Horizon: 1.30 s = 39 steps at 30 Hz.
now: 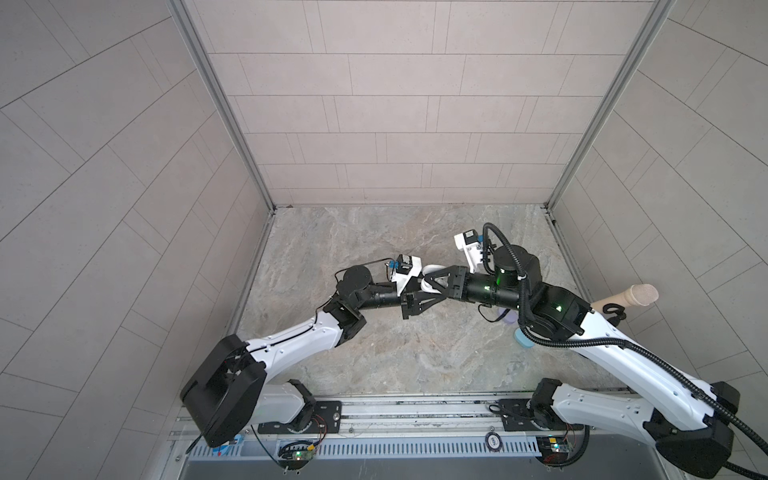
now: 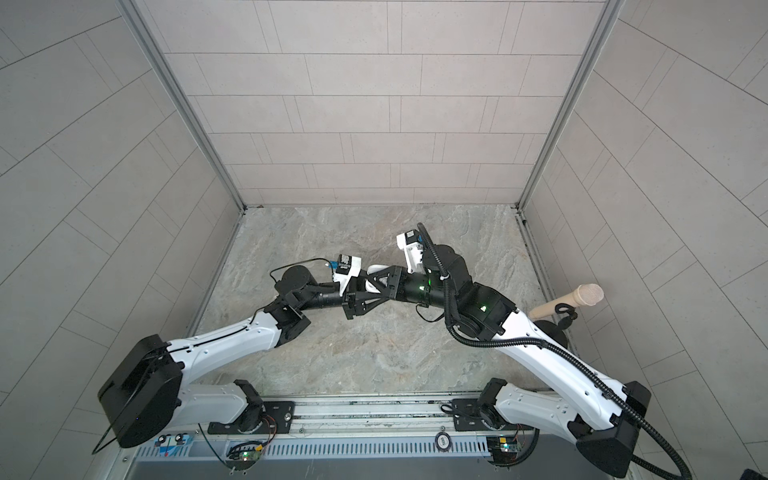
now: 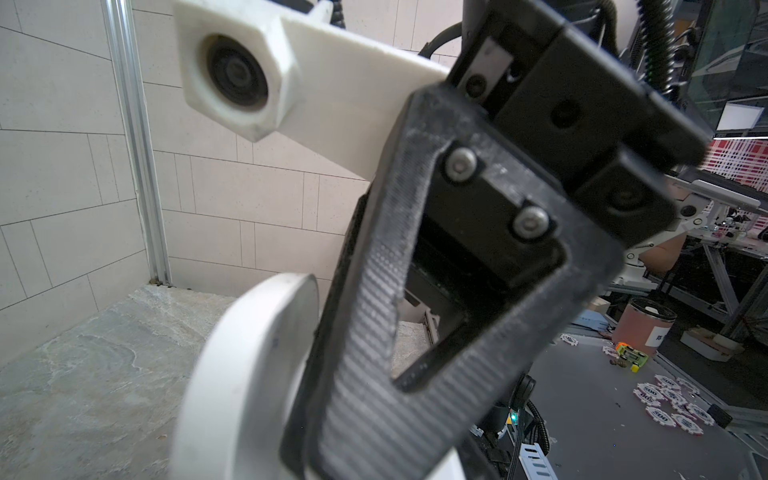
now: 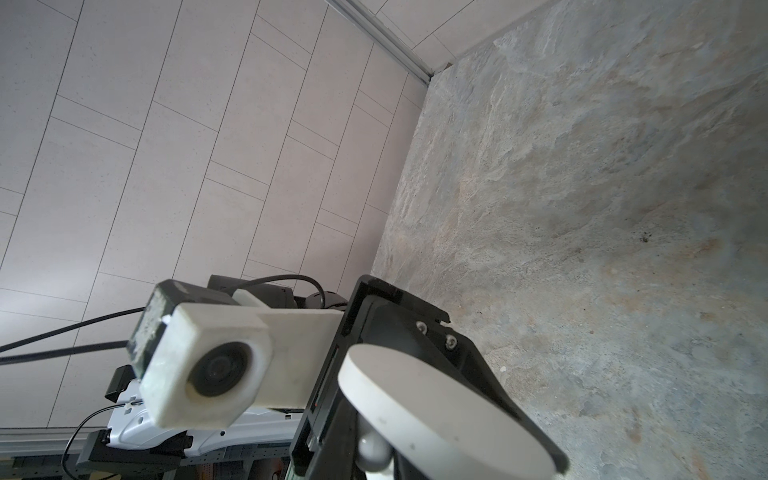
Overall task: Insert the wireless bluetooth earbuds into the charging case
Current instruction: 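Press the held earbud into the empty slot of the case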
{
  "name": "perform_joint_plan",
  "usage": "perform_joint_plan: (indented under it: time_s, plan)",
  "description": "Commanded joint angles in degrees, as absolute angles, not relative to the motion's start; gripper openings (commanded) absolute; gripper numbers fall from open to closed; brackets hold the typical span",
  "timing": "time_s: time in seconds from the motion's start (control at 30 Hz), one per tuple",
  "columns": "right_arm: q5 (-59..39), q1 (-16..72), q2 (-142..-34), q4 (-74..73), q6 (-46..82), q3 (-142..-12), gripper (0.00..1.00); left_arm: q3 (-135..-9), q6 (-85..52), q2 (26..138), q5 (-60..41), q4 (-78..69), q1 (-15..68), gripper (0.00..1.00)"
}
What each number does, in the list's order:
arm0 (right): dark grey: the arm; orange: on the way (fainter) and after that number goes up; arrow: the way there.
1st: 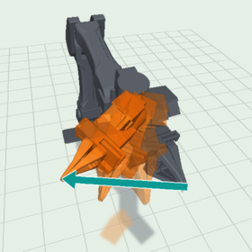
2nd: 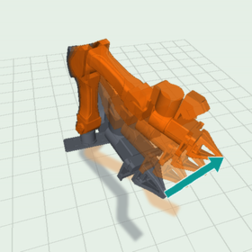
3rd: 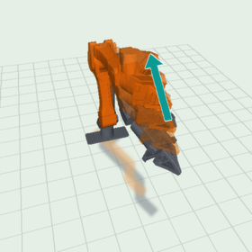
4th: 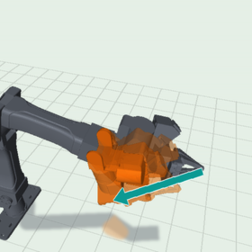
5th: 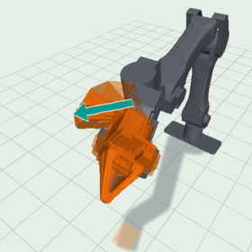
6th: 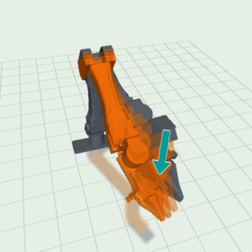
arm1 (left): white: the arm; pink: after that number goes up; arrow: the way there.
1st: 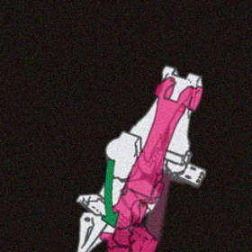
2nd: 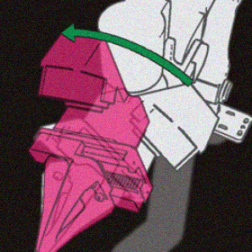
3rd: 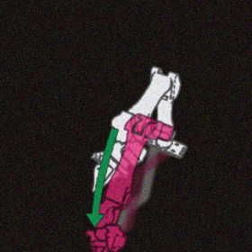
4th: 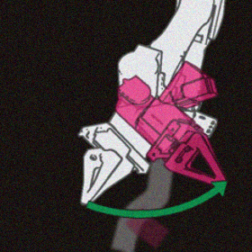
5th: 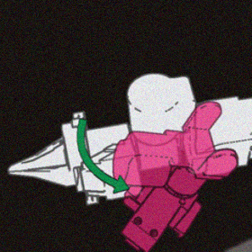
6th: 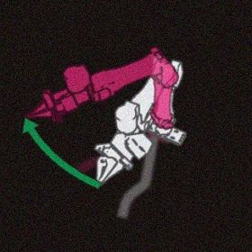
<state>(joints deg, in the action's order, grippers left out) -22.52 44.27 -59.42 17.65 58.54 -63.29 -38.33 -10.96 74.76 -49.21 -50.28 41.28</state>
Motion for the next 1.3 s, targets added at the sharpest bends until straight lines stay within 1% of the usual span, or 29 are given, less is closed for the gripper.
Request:
perform_joint_plan:
  time_s: [0.0, 0.2, 0.27, 0.43, 0.63, 0.8, 0.97, 1.27]
  plan:
    - [-21.98, 44.65, -58.38, 19.39, 59.30, -62.31, 0.09, -38.15, -10.47, 72.94, -49.31, -52.39, 41.31, 0.10]
    - [-21.28, 44.69, -57.91, 21.57, 58.36, -63.15, 0.19, -37.89, -10.20, 72.51, -49.02, -51.95, 41.31, 0.10]
    - [-21.15, 44.65, -57.69, 21.96, 58.17, -63.19, 0.21, -37.88, -10.11, 72.42, -48.96, -51.78, 41.33, 0.10]
    - [-20.92, 44.66, -57.63, 22.75, 57.81, -63.54, 0.30, -37.85, -10.02, 72.13, -48.91, -51.62, 41.31, 0.10]
    - [-20.92, 44.66, -57.86, 23.95, 56.83, -64.89, 0.36, -37.88, -9.93, 72.15, -48.96, -51.46, 41.31, 0.10]
    - [-20.22, 44.65, -57.70, 26.53, 55.65, -66.61, 0.37, -37.97, -9.84, 72.23, -48.96, -51.37, 41.31, 0.10]
    - [-19.92, 44.69, -56.98, 25.85, 55.03, -67.15, 0.38, -37.98, -9.67, 72.32, -49.31, -51.24, 41.31, 0.10]
    - [-21.30, 44.65, -60.19, 26.51, 54.04, -68.56, 0.38, -37.88, -9.52, 72.15, -49.74, -50.90, 41.38, 0.10]
